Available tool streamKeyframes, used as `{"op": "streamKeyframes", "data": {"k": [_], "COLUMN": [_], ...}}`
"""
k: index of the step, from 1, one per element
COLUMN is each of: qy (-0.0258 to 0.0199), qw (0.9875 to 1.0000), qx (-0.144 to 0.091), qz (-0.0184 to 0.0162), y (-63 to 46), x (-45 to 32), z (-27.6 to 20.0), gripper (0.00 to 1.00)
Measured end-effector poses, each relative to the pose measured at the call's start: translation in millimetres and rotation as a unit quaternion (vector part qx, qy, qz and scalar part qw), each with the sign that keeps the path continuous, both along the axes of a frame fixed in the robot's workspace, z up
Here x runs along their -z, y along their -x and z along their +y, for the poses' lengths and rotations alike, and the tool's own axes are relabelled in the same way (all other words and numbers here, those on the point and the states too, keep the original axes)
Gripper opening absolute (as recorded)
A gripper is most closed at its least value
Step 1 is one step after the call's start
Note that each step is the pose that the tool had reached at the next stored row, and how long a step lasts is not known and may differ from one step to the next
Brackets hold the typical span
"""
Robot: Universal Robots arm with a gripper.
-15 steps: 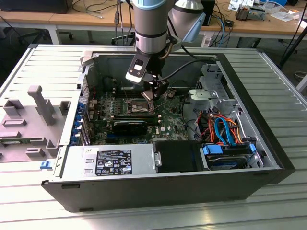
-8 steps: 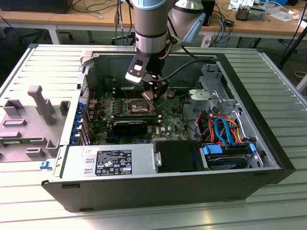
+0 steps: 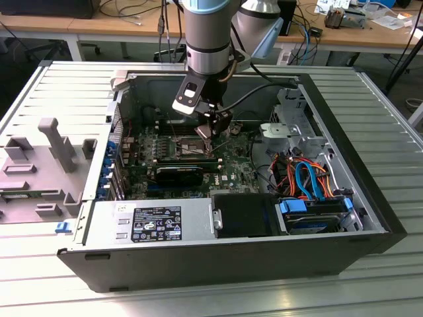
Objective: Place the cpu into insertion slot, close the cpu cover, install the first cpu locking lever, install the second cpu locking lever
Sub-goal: 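Place the cpu into insertion slot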
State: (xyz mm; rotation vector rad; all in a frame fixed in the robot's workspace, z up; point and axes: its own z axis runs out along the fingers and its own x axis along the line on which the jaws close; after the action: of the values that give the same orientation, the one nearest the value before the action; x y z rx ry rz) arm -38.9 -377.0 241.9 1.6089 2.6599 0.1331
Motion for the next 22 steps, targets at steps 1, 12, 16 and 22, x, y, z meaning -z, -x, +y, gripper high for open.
{"op": "streamKeyframes", "data": {"k": [1, 12, 16, 22], "qy": [0.0, 0.0, 0.0, 0.0], "qw": [1.0, 1.0, 1.0, 1.0], "qx": [0.001, 0.006, 0.007, 0.009], "qz": [0.0, 0.0, 0.0, 0.0], "y": [0.0, 0.0, 0.0, 0.0], "x": [0.1, 0.7, 0.9, 1.2], "z": [0.0, 0.0, 0.0, 0.0], "gripper": [0.54, 0.54, 0.54, 0.54]}}
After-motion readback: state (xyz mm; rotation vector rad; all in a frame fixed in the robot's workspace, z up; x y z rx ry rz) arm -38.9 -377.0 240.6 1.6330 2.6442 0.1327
